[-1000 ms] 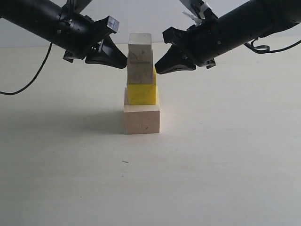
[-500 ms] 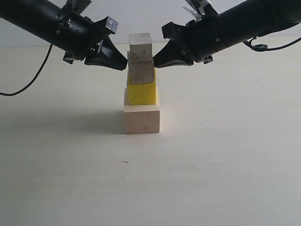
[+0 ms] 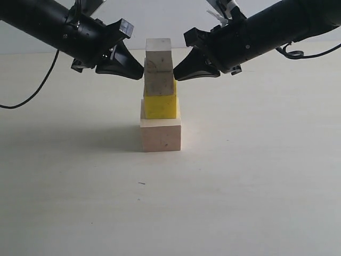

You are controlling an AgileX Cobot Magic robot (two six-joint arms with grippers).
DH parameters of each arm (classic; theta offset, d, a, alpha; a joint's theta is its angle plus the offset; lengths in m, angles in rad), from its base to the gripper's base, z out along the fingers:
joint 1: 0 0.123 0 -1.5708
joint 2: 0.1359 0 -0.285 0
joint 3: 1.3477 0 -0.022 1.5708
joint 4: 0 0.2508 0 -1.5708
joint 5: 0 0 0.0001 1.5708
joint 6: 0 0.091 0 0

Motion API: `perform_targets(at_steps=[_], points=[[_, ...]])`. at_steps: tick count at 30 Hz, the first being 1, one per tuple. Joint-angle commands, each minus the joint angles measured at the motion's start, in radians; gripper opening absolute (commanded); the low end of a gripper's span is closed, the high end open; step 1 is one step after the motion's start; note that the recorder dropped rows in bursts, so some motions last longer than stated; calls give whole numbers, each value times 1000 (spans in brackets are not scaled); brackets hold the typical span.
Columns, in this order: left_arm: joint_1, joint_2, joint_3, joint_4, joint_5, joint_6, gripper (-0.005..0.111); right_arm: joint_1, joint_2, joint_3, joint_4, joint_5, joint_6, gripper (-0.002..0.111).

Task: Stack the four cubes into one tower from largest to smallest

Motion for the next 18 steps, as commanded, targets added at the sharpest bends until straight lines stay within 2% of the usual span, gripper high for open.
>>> perform_targets(at_steps=[1,18], points=[[1,-11,-4,-11,-8,5,0,2,-5,-6,-3,33,6,0],[1,-11,-4,-20,-4,8,0,2,-5,-6,-3,-12,8,0]])
